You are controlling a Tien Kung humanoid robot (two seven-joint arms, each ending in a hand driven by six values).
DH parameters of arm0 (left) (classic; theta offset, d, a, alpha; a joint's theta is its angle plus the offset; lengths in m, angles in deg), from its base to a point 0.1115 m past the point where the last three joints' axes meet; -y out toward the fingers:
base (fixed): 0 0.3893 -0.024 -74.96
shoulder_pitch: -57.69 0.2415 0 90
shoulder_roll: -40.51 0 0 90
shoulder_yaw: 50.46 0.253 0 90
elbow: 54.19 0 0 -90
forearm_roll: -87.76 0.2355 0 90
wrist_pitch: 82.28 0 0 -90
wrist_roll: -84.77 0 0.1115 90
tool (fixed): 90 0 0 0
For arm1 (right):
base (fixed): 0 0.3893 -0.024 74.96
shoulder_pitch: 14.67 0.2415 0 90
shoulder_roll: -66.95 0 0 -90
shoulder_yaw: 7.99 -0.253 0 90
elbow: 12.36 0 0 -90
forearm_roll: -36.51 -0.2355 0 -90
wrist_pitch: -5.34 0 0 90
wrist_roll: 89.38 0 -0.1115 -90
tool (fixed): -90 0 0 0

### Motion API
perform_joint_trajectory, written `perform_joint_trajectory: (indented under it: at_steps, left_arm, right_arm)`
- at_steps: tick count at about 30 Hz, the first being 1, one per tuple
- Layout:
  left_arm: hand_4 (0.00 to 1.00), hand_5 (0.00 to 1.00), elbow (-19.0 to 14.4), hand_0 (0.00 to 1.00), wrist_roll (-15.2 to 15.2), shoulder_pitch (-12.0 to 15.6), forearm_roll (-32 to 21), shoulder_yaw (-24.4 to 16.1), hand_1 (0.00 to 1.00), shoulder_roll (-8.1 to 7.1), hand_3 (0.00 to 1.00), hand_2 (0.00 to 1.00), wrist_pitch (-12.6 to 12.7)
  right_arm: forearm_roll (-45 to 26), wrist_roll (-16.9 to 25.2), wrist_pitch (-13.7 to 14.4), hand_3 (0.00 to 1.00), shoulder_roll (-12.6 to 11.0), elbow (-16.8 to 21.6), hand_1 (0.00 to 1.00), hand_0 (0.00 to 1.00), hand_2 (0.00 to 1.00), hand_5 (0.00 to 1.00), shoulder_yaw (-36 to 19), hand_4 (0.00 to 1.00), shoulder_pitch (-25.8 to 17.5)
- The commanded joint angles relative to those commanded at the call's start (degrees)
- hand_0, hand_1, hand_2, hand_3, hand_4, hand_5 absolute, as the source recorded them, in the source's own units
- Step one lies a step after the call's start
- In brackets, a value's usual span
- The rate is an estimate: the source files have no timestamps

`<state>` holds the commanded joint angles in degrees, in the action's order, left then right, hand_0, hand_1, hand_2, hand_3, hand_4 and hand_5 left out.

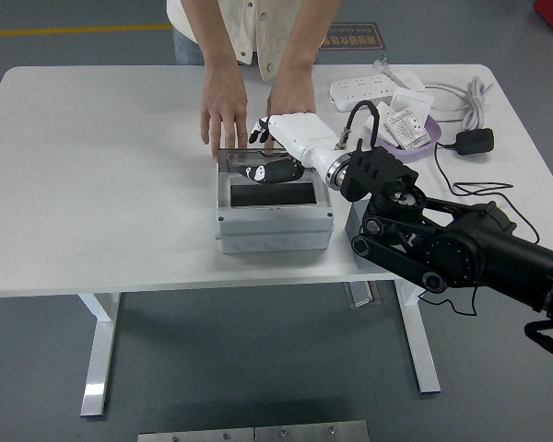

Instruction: Fetch the battery,place it into the box,close the lid of the box

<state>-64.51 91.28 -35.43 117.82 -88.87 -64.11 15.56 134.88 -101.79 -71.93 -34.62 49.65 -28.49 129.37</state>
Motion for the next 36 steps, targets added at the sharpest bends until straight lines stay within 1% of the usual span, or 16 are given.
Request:
perform_joint_trajectory:
  at_steps: [1, 12, 13, 25, 28, 36]
  left_arm:
    - [0.543, 0.002, 0.00, 0.578, 0.01, 0.01, 0.00, -0.03, 0.583, 0.01, 0.560, 0.548, 0.01]
    - [0.544, 0.002, 0.00, 0.578, -0.07, 0.17, -0.36, 0.08, 0.583, 0.14, 0.560, 0.548, 0.04]
    - [0.545, 0.002, 0.00, 0.578, -0.04, 0.19, -0.28, 0.00, 0.583, 0.15, 0.561, 0.549, 0.04]
    - [0.544, 0.002, 0.00, 0.578, 0.07, 0.37, -0.02, -0.40, 0.582, 0.30, 0.560, 0.549, 0.05]
    - [0.544, 0.002, 0.00, 0.578, 0.02, 0.38, -0.06, -0.39, 0.582, 0.33, 0.560, 0.549, 0.07]
    - [0.544, 0.002, 0.00, 0.578, 0.05, 0.48, 0.11, -0.53, 0.582, 0.36, 0.560, 0.548, 0.08]
  right_arm:
    - [0.16, -0.11, -0.12, 0.673, -0.15, 0.47, 0.681, 0.753, 0.687, 0.617, 0.12, 0.824, -0.12]
    - [1.75, -1.91, -2.69, 0.672, -1.59, 4.80, 0.679, 0.745, 0.688, 0.615, 0.74, 0.820, -1.52]
    - [1.88, -2.08, -2.95, 0.670, -1.69, 5.15, 0.676, 0.735, 0.689, 0.614, 0.70, 0.816, -1.57]
    - [2.43, -3.98, -6.12, 0.670, -2.72, 8.95, 0.676, 0.735, 0.689, 0.605, -1.25, 0.807, -2.45]
    - [2.33, -4.65, -7.44, 0.670, -3.14, 9.94, 0.676, 0.735, 0.689, 0.605, -1.29, 0.807, -3.10]
    - [2.50, -5.12, -8.37, 0.673, -3.91, 11.53, 0.676, 0.738, 0.688, 0.604, -1.78, 0.807, -4.17]
